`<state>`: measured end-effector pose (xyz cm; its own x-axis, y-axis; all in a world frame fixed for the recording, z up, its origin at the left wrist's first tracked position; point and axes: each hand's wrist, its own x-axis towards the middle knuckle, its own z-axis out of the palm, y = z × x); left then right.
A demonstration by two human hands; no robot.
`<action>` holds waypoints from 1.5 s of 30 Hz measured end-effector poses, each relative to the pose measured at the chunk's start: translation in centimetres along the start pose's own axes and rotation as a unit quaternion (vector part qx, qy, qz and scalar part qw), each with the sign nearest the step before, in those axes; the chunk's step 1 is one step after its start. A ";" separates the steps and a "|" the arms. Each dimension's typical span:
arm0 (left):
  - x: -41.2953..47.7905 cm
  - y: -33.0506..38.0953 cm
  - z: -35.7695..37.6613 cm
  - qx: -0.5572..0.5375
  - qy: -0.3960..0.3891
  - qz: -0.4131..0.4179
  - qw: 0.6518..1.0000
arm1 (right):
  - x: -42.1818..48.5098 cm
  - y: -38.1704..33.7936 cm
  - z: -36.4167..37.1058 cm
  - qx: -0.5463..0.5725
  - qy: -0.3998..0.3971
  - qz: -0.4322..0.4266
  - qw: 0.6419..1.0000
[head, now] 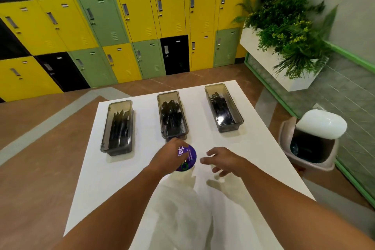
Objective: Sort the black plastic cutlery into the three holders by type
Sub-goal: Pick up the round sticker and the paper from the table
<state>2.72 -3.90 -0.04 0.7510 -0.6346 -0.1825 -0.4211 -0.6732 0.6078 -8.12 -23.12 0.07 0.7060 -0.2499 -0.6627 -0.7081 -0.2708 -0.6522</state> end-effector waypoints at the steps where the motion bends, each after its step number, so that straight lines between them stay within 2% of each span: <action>1: -1.0 -1.0 -0.2 -0.008 0.003 -0.012 1.000 | -0.5 -0.2 1.1 -0.016 -0.011 -0.005 1.000; 8: -7.7 -6.0 -0.5 -0.028 -0.039 -0.064 0.997 | -2.9 -0.3 7.9 -0.210 -0.086 -0.016 0.974; 13: -10.1 -7.1 0.9 -0.102 -0.070 -0.088 0.988 | -3.5 1.6 11.3 -0.315 -0.021 -0.030 0.949; 18: -10.4 -5.8 1.3 -0.152 -0.100 -0.090 0.979 | -3.7 0.5 11.3 -0.235 0.077 -0.089 0.965; 20: -10.0 -4.4 0.5 -0.208 -0.104 -0.086 0.969 | -3.8 -1.2 10.5 -0.161 0.123 -0.110 0.973; 24: -9.3 -1.9 -0.9 -0.352 -0.135 -0.092 0.922 | -5.0 -4.7 9.2 0.049 0.166 -0.152 0.973; 28: -8.2 0.2 -1.8 -0.419 -0.090 -0.051 0.902 | -6.3 -7.2 8.0 0.253 0.147 -0.152 0.944; 31: -7.1 1.1 -2.3 -0.432 -0.012 -0.071 0.899 | -6.8 -7.5 7.3 0.346 0.120 -0.146 0.919; 33: -6.3 1.1 -2.3 -0.433 0.042 -0.085 0.897 | -6.7 -7.3 7.0 0.310 0.141 -0.146 0.929; 36: -5.4 1.3 -2.5 -0.436 0.086 -0.108 0.889 | -6.4 -6.5 6.6 0.194 0.160 -0.145 0.957; 38: -5.2 1.7 -2.5 -0.474 0.082 -0.115 0.869 | -6.1 -5.8 6.6 0.180 0.111 -0.138 0.968; 40: -5.1 2.3 -2.6 -0.543 0.055 -0.119 0.830 | -5.5 -5.1 6.7 0.178 0.065 -0.140 0.972; 43: -5.4 3.1 -3.1 -0.622 0.025 -0.120 0.774 | -5.0 -5.1 6.7 0.163 0.083 -0.147 0.972; 44: -5.4 3.1 -3.2 -0.627 0.023 -0.117 0.770 | -4.8 -5.1 6.6 0.157 0.100 -0.145 0.972; 45: -5.4 2.9 -3.2 -0.615 0.024 -0.112 0.780 | -4.9 -5.3 6.4 0.149 0.111 -0.144 0.972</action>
<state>-0.95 -1.22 5.18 0.7660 -0.5184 -0.3801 0.5085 0.1269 0.8516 -7.89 -14.50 4.43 0.8382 -0.4077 -0.3623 -0.4306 -0.0870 -0.8983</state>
